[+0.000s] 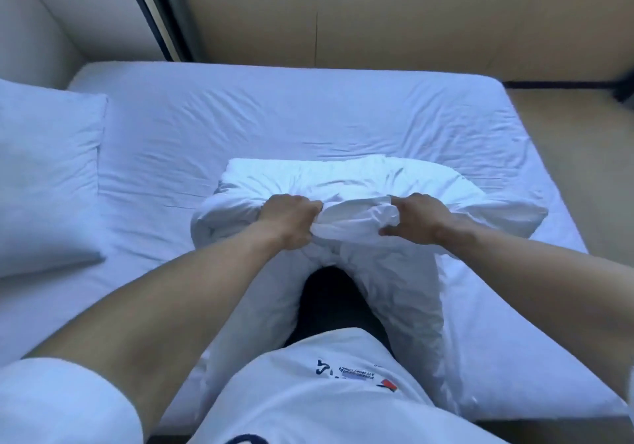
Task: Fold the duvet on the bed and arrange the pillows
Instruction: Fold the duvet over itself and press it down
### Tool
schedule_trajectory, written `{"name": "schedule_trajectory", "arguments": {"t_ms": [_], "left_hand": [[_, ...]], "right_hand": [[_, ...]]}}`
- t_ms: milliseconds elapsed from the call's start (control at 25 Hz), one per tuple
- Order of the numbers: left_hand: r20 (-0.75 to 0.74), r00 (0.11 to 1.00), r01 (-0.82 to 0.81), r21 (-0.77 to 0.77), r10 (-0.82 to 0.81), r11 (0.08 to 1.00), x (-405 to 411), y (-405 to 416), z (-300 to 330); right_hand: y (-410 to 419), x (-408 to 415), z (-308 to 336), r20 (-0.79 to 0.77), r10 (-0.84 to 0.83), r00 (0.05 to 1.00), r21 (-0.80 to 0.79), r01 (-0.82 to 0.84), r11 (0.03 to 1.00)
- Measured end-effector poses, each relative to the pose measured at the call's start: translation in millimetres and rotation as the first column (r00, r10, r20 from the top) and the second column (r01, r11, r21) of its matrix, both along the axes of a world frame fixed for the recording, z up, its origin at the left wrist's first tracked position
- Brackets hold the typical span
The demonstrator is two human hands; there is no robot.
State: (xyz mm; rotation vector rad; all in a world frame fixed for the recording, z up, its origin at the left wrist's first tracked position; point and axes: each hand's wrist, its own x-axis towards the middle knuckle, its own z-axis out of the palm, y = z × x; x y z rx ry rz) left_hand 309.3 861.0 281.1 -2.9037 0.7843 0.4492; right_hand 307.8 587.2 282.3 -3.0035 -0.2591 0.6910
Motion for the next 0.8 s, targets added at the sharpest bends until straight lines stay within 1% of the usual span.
{"name": "schedule_trajectory", "arguments": {"t_ms": [120, 240, 360, 480, 560, 640, 720, 800], "left_hand": [[0.139, 0.990, 0.004, -0.121, 0.013, 0.993, -25, 20, 51], [0.254, 0.967, 0.029, -0.218, 0.027, 0.976, -54, 40, 93], [0.308, 0.950, 0.031, -0.239, 0.045, 0.971, -74, 57, 136], [0.324, 0.939, -0.024, -0.279, 0.117, 0.960, -82, 71, 168], [0.332, 0.930, -0.055, -0.306, 0.160, 0.950, -89, 77, 182], [0.358, 0.914, -0.071, -0.317, 0.189, 0.946, -104, 81, 189], [0.361, 0.912, -0.061, -0.350, 0.195, 0.935, -128, 83, 179], [0.361, 0.925, 0.016, -0.354, 0.120, 0.935, -168, 86, 144]], "right_hand": [[10, -47, 62, 0.203, 0.005, 0.979, 0.030, -0.011, 0.999], [26, -80, 117, 0.366, 0.088, 0.926, -0.005, -0.093, 0.996], [40, -103, 161, 0.493, 0.149, 0.857, -0.037, -0.151, 0.988], [49, -107, 190, 0.593, 0.194, 0.782, -0.052, -0.203, 0.978], [55, -107, 203, 0.671, 0.245, 0.700, -0.081, -0.258, 0.963], [59, -115, 211, 0.705, 0.263, 0.658, -0.088, -0.287, 0.954], [57, -139, 203, 0.696, 0.246, 0.675, -0.034, -0.311, 0.950], [50, -185, 172, 0.664, 0.258, 0.702, 0.000, -0.345, 0.938]]}}
